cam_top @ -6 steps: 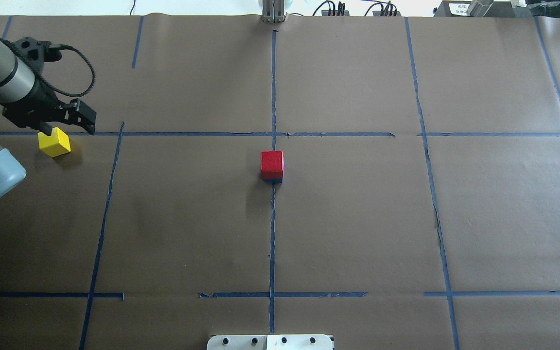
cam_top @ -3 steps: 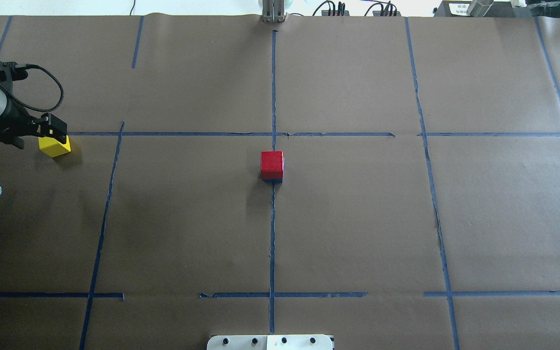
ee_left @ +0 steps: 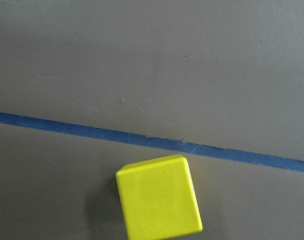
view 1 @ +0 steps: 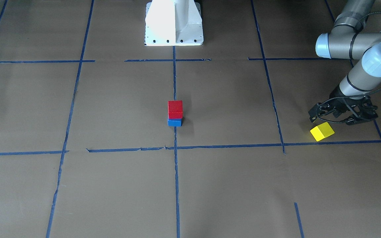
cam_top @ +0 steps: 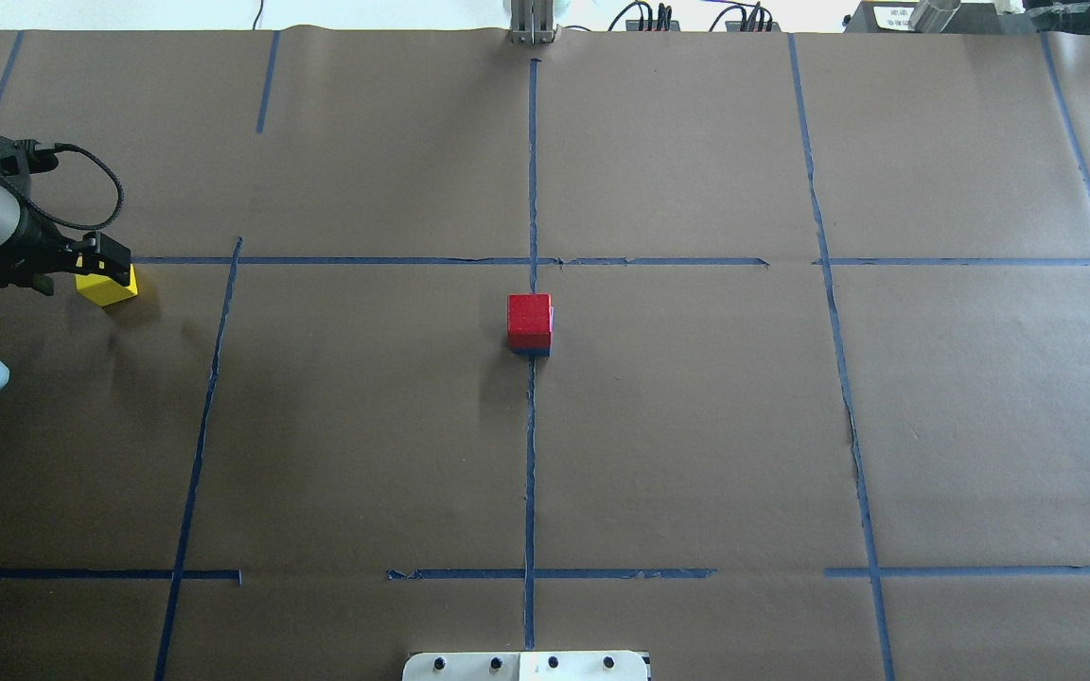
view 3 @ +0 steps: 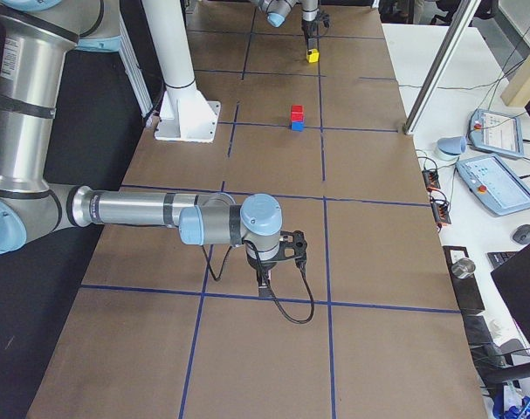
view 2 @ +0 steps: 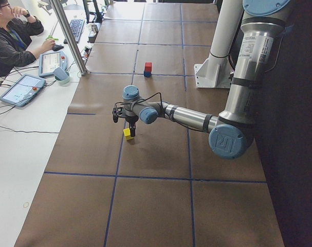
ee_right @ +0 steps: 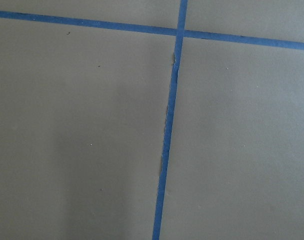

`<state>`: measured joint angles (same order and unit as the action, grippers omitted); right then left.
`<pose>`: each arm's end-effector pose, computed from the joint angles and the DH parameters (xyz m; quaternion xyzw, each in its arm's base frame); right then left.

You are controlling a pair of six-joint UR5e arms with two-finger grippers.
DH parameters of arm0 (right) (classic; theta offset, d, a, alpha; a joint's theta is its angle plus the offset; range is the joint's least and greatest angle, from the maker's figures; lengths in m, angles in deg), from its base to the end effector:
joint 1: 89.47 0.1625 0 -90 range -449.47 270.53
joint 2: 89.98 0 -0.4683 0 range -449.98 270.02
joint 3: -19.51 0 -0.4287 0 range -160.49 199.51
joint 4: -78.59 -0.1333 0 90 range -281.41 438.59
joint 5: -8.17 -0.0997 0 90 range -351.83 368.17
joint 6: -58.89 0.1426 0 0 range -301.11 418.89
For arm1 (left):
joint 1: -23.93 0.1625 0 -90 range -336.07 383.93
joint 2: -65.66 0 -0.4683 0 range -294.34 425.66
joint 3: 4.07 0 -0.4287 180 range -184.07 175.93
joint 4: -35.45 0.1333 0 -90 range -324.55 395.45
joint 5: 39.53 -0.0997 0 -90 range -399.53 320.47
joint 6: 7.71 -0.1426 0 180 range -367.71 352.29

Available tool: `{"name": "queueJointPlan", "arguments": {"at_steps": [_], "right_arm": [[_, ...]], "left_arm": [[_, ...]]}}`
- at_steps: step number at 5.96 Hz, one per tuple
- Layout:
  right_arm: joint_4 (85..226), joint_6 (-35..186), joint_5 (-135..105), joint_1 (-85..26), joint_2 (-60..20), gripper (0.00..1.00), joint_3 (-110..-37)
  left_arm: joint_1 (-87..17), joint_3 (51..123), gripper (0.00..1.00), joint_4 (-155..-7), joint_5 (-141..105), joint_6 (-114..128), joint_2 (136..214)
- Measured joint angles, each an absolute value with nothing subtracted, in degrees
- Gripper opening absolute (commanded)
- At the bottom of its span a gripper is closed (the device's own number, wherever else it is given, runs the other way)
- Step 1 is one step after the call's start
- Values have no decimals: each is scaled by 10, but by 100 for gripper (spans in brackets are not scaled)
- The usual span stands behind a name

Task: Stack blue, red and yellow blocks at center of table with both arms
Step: 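Lower the left gripper onto the yellow cube and close it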

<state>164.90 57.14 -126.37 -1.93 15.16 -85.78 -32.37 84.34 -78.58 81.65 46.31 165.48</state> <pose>0.0155 -0.4137 0.7082 0.0287 -0.3789 -0.0467 0.9238 0.3132 -0.5767 0.6125 0.0141 0.3716 -0.0897 0.9240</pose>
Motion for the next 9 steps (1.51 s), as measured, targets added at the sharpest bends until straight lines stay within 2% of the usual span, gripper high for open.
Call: {"name": "queueJointPlan", "arguments": {"at_steps": [1,2,3,4,5,8,9], "right_arm": [[1649,572,-1263,-19,152,100,-858],[1649,572,-1263,-19,152,100,-857],[1649,572,-1263,-19,152,100,-857],[1649,572,-1263,-19,152,100,-858],[1649,571,-1263,-19,152,100,-858],[1649,571,-1263,-19,153,100,-858],[1649,571,-1263,-19,153,100,-858]], "left_arm": [[-322,822,98,-803,814,461,1659],[-322,794,93,-826,811,459,1668],[-322,772,68,-840,809,461,1679],[-322,765,29,-845,809,462,1682],[-321,763,7,-846,810,460,1684],[-321,791,6,-834,811,458,1694],[-320,813,6,-806,811,460,1724]]}}
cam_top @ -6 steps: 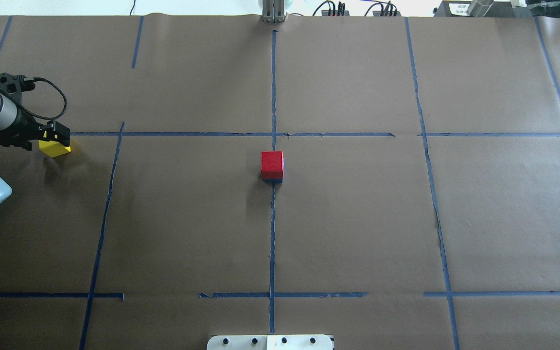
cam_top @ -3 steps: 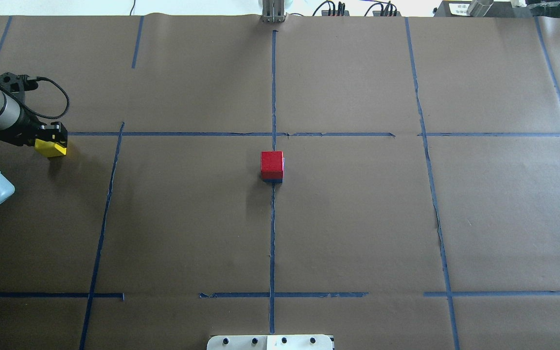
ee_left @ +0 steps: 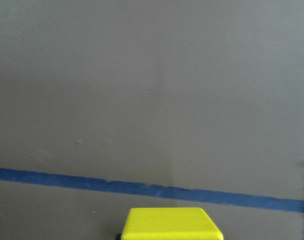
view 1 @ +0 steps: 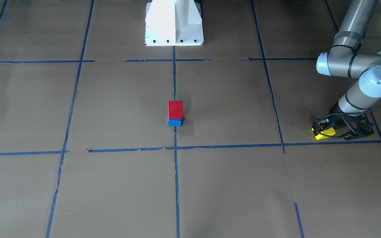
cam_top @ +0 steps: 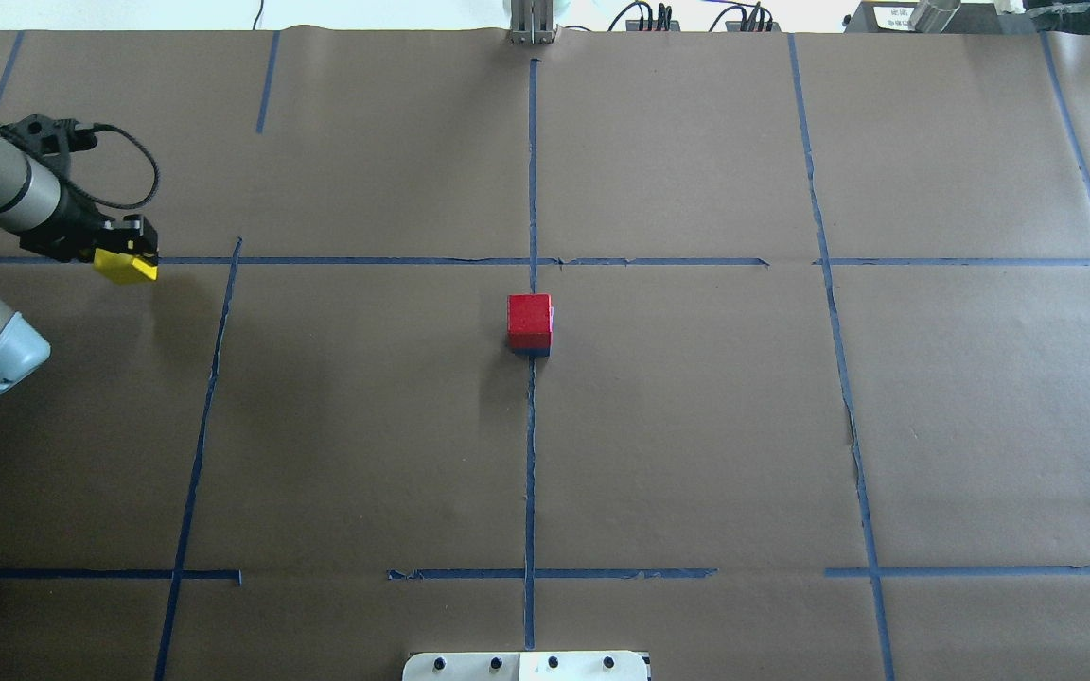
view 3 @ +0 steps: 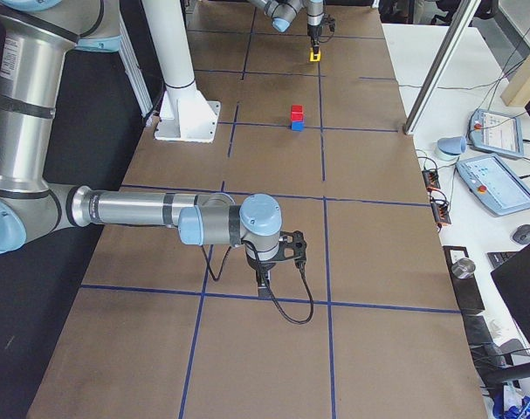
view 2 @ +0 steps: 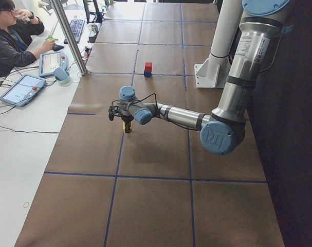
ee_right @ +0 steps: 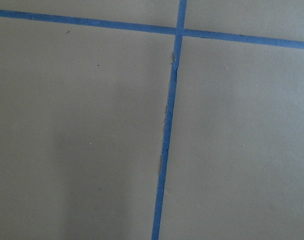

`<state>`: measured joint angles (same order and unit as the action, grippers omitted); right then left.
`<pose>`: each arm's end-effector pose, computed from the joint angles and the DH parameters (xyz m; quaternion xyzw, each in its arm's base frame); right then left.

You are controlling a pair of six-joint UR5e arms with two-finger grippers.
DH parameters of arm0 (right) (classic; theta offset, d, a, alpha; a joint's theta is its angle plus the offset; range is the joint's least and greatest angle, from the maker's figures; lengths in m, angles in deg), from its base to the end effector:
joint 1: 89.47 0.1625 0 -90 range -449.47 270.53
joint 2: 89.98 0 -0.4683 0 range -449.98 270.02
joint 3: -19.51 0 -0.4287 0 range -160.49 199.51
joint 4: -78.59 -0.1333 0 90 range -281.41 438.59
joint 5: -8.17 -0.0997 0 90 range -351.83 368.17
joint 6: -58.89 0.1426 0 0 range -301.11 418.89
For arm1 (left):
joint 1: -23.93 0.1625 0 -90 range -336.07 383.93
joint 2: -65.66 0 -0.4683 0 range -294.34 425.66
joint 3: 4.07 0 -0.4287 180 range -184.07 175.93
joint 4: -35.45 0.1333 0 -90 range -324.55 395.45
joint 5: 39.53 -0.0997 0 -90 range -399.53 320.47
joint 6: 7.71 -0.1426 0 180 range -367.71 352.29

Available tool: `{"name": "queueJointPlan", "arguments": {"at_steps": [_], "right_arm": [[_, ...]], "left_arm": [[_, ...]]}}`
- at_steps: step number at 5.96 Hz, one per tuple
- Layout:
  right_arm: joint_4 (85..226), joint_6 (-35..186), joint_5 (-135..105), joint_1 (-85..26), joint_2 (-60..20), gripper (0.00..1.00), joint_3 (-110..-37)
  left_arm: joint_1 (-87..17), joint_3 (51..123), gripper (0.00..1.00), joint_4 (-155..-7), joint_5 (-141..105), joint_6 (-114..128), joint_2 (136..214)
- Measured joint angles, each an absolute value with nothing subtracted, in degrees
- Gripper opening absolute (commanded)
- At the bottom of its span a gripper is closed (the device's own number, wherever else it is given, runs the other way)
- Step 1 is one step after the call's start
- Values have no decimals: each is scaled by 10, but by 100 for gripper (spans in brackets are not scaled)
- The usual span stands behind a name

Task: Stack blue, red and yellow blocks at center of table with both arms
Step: 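Carry the yellow cube with the left gripper above the red cube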

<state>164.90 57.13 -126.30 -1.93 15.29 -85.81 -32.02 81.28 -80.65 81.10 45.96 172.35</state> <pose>0.0157 -0.4125 0.7089 0.0279 -0.3784 -0.0464 0.9241 0.3461 -0.6205 0.5566 0.0542 0.3983 -0.0703 0.9129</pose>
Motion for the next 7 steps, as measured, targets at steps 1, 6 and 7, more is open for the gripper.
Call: {"name": "queueJointPlan", "arguments": {"at_steps": [1,6,7], "right_arm": [[1649,571,-1263,-19,153,100,-858],[1649,572,-1264,-19,153,100,-858],[1649,572,-1264,-19,153,100,-858]], "left_arm": [[-314,834,6,-765,809,461,1769],[-168,873,7,-482,725,519,2037],[-136,860,6,-474,706,544,2066]]}}
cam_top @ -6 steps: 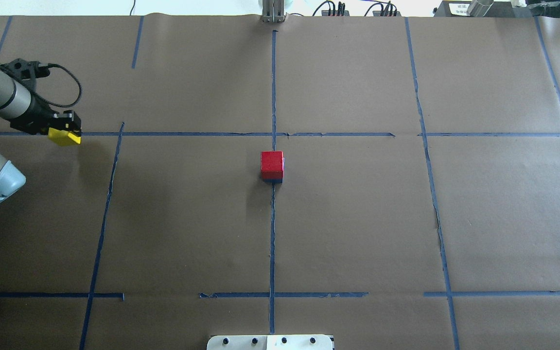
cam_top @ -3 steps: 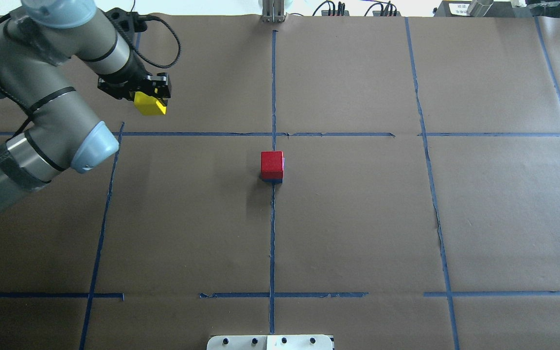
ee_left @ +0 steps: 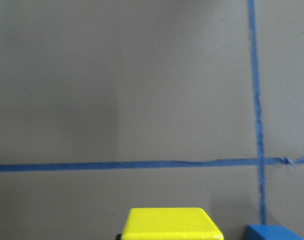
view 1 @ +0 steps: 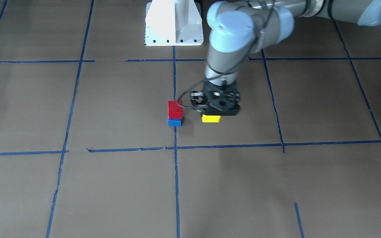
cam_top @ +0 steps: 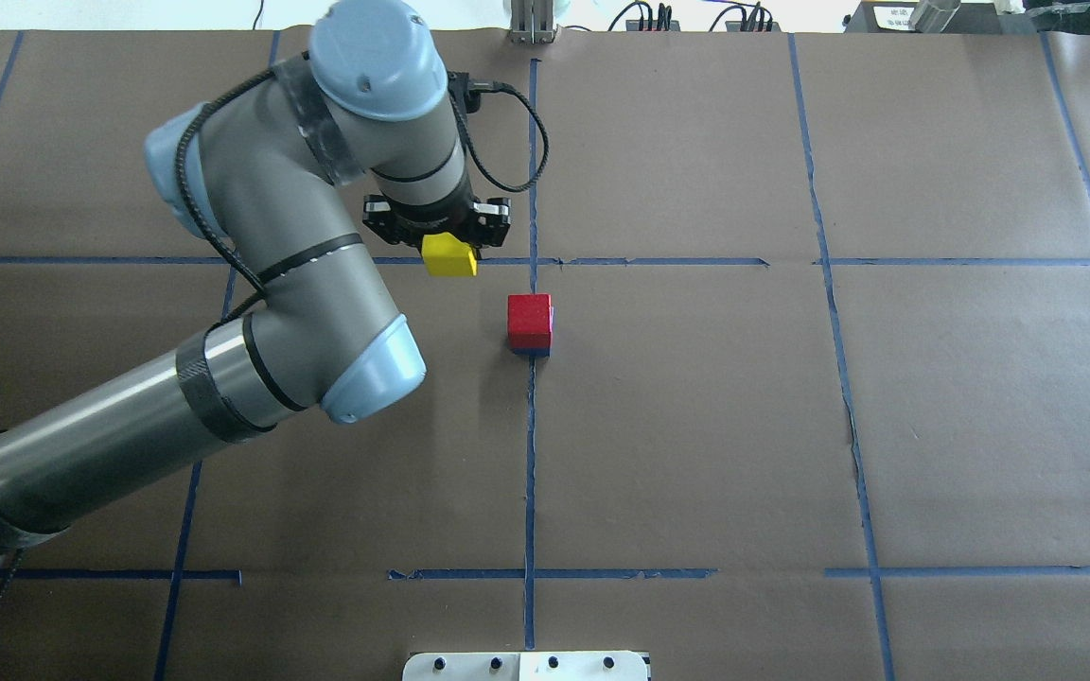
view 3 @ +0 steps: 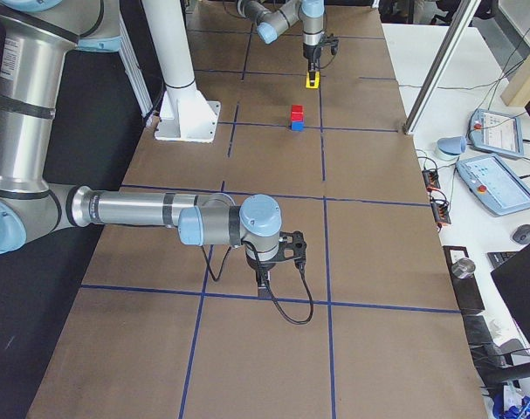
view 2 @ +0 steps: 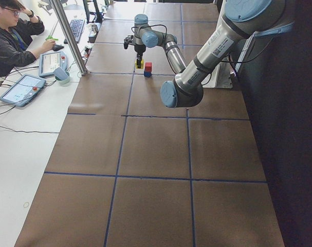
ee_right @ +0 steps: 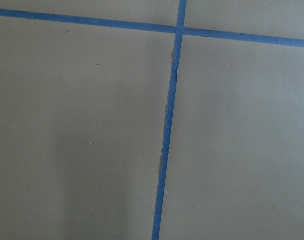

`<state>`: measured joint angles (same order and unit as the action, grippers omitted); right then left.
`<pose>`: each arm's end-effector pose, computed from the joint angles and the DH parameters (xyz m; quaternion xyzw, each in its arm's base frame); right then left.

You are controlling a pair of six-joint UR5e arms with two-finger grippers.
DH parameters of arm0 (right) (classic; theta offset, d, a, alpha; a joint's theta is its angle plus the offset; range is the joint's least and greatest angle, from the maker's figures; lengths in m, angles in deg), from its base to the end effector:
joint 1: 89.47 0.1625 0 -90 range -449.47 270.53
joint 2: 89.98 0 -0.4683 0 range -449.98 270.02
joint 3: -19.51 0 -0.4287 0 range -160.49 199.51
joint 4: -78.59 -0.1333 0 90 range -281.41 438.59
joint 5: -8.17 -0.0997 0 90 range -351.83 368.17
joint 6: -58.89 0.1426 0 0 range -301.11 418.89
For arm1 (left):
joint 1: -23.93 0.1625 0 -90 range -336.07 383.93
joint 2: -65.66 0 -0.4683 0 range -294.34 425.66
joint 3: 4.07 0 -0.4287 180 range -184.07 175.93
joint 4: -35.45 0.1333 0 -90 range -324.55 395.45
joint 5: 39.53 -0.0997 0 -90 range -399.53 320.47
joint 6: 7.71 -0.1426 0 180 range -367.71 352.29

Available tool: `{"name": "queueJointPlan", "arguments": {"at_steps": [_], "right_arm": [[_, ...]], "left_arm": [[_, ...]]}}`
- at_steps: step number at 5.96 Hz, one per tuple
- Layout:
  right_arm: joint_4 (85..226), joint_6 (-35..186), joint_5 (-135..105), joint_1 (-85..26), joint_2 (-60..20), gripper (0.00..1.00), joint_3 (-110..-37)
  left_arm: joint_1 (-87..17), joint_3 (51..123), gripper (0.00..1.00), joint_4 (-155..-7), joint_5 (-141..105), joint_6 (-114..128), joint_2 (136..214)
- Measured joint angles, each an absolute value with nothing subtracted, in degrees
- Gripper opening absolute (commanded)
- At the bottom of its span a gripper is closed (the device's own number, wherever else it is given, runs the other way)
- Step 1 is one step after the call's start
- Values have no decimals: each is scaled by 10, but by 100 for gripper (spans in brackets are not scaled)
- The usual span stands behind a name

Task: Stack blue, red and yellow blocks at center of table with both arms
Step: 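Carry the yellow cube with the left gripper above the red cube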

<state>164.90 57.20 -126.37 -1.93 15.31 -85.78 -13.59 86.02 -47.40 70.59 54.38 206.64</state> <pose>0.0156 -0.4123 0.7092 0.0272 -0.3790 -0.0457 0.9239 0.5815 -0.5528 0.1511 0.0627 0.3974 -0.0114 0.9154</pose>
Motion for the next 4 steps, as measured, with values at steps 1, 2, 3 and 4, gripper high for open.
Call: {"name": "queueJointPlan", "arguments": {"at_steps": [1,2,3,4], "right_arm": [[1649,572,-1264,-19,153,100,-858],[1649,572,-1264,-19,153,100,-857],[1649,572,-1263,-19,153,100,-857],[1649,571,-1264,-19,153,100,-857]], "left_arm": [[-116,842,4,-472,691,559,2088],[-103,828,4,-474,678,572,2101],[-96,817,6,-475,671,583,2108],[-93,808,8,-477,669,587,2111]]}}
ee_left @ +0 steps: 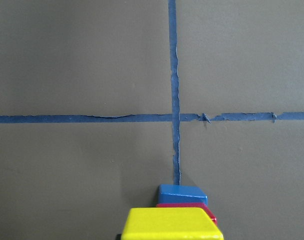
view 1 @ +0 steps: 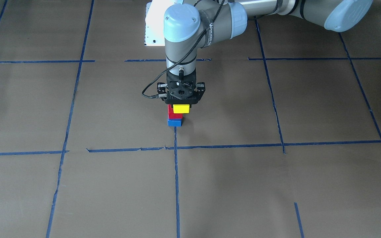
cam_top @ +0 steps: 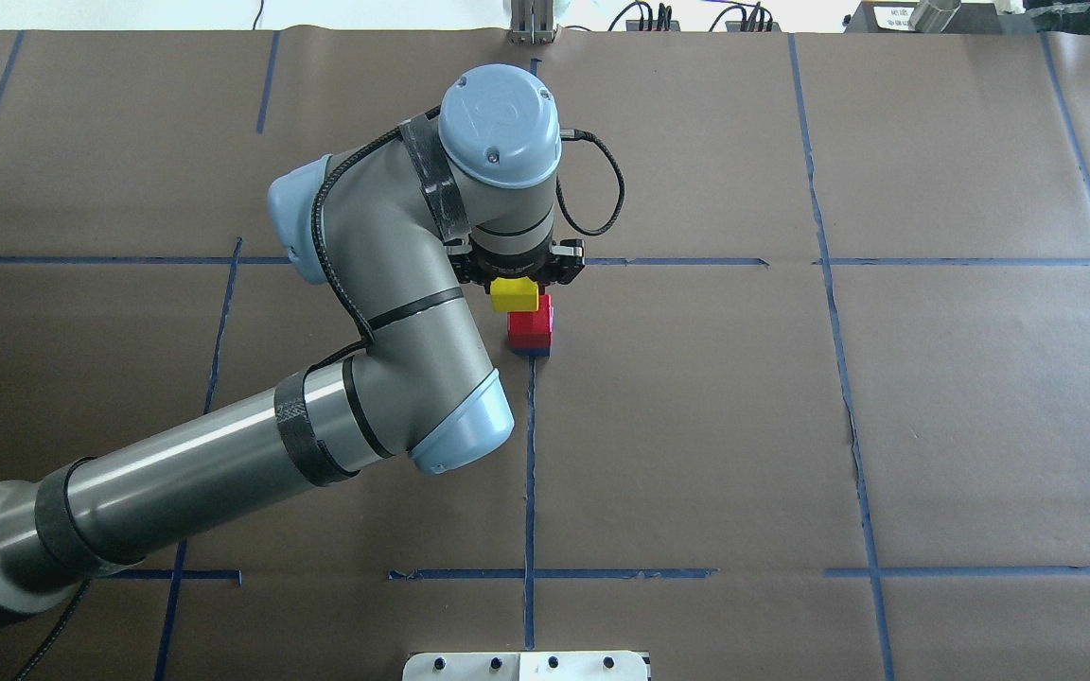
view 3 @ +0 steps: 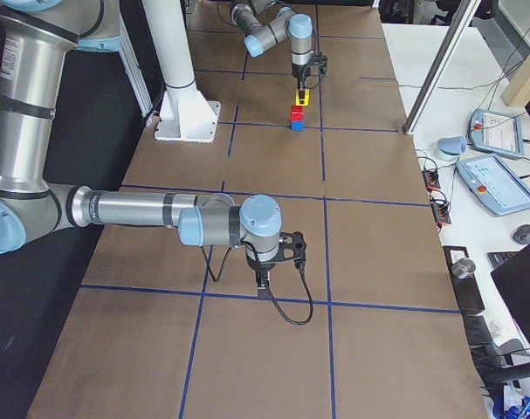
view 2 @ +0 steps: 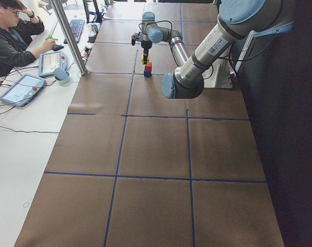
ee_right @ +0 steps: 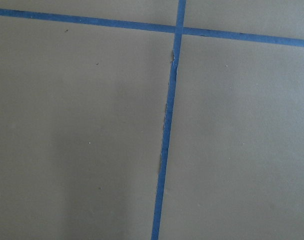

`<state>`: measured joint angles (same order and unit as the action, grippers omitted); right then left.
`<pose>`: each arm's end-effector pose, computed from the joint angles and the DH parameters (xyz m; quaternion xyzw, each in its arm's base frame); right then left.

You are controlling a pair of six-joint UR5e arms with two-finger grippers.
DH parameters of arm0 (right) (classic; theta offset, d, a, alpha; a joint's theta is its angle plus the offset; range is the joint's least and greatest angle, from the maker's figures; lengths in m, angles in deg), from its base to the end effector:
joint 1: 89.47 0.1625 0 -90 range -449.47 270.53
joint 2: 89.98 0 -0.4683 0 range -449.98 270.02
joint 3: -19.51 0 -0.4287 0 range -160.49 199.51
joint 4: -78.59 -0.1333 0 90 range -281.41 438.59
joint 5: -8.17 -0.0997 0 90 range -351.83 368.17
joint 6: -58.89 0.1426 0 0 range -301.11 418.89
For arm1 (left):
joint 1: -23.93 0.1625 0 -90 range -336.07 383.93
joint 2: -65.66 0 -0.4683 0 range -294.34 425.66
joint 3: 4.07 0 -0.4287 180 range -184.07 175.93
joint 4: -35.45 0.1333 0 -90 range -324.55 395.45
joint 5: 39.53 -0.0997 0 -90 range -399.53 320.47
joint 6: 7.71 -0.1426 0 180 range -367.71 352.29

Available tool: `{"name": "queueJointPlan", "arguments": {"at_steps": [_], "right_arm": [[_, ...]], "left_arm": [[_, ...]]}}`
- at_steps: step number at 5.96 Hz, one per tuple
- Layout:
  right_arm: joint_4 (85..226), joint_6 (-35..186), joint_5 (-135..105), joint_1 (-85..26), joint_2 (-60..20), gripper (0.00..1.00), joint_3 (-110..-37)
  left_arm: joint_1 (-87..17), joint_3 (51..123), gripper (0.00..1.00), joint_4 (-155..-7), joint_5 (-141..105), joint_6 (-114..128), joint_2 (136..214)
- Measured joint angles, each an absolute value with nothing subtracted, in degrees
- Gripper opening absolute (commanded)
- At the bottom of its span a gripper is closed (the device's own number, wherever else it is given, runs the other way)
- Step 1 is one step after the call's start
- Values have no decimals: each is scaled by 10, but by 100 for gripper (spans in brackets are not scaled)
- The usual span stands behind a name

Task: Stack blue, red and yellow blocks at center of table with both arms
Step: 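Carry the yellow cube with the left gripper above the red cube, then lower the yellow cube onto the red cube and open the left gripper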

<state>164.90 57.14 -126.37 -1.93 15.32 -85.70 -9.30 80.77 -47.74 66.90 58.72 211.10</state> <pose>0.0156 -0.4121 0.7101 0.0267 -0.3790 -0.0459 0.9239 0.6400 -0.5305 0.1291 0.0576 0.3855 -0.0247 0.9206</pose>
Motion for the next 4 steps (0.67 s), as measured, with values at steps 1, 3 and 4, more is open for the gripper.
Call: {"name": "queueJointPlan", "arguments": {"at_steps": [1,3,4], "right_arm": [[1649,571,-1264,-19,153,100,-857],[1649,571,-1264,-19,153,100,-857],[1649,571,-1264,-19,153,100,-857]], "left_arm": [[-91,803,11,-479,669,589,2112],[-90,802,16,-480,670,591,2114],[-89,800,17,-480,671,595,2116]]}}
